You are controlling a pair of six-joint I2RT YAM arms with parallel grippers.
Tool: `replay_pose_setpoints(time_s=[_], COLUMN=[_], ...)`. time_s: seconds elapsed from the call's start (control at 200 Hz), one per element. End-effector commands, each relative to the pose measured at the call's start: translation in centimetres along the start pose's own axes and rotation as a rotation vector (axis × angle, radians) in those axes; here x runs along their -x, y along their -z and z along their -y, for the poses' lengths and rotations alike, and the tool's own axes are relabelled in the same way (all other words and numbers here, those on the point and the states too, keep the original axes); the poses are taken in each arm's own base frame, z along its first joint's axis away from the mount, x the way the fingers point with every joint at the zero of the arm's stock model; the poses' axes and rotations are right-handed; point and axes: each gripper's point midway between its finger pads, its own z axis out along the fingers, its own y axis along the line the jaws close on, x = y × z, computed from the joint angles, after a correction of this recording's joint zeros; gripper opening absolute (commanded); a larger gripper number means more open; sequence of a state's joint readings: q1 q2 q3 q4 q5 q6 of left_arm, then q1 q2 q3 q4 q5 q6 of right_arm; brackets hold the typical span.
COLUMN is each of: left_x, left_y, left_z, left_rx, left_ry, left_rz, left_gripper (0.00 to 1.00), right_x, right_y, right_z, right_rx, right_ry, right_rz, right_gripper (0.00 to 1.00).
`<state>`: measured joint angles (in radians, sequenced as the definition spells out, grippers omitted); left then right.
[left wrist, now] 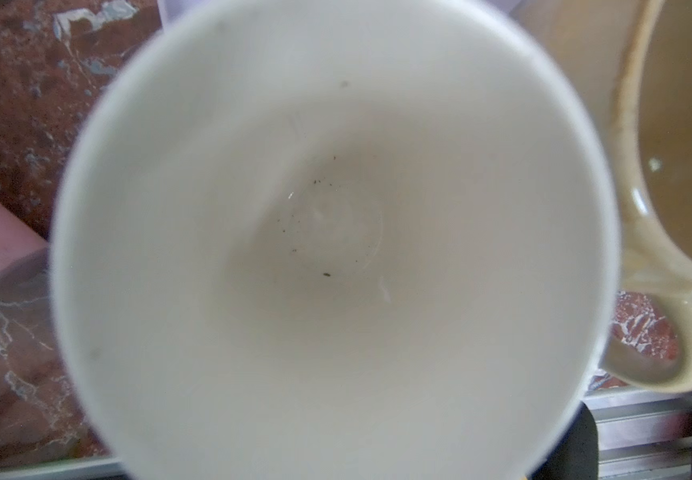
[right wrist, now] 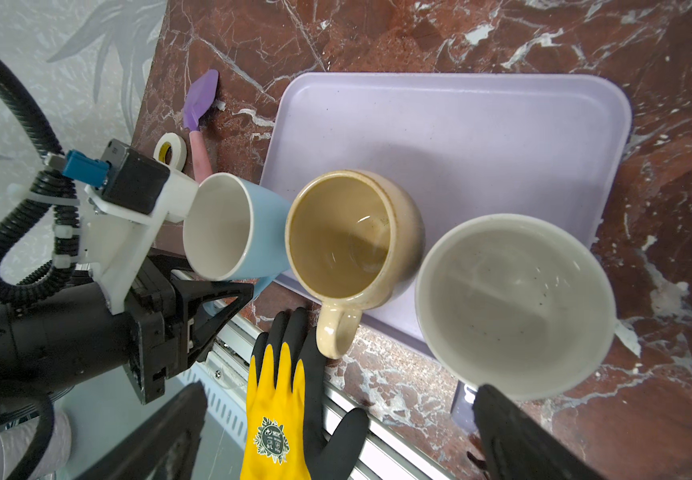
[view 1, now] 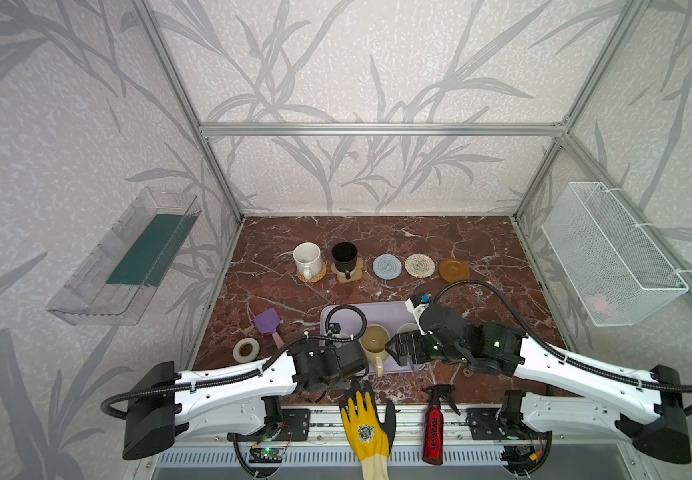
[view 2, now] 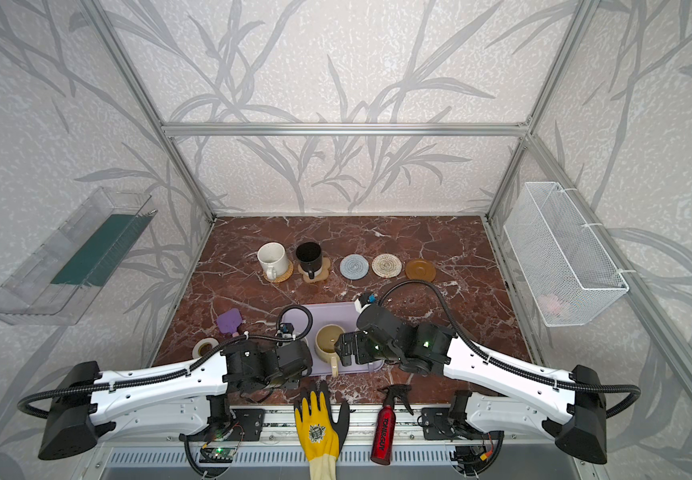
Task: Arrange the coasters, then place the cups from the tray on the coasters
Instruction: 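Grasp the light blue mug with the left gripper while the right gripper hovers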
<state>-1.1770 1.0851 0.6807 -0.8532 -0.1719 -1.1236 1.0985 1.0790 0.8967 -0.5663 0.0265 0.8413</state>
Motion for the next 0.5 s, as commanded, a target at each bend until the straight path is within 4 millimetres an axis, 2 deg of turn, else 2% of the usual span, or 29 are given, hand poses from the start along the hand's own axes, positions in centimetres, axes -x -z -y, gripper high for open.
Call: replay_pose_setpoints(time_s=[0.0,0.175,0.435,0.495], left_x=[1.0,1.0,1.0,1.0], left_y=[0.6,0.2,-0.4,-0.4], left_z=[-0.7,-1.3,-1.2,-1.2], left_rx=[0.01,0.023,0.054,0.069], left_ry=[0.012,0.028,0.008,0.001], left_rz=[0.053,0.053,0.034,0.031], left_gripper=[0.31,0.28,0.29,0.26], right_x=[0.0,0.1,0.0,-0.1], right_y=[0.2,0.3,0.2,0.2], right_z=[0.0,0.3,0.7,0.8], right_rx=[0.006,-0.003,-0.009,-0.011], right_ry=[0.004,0.009,0.009,0.012], right_rz=[0.021,0.03,0.037,0.038], right_gripper=[0.99,0.99,0.99,0.99])
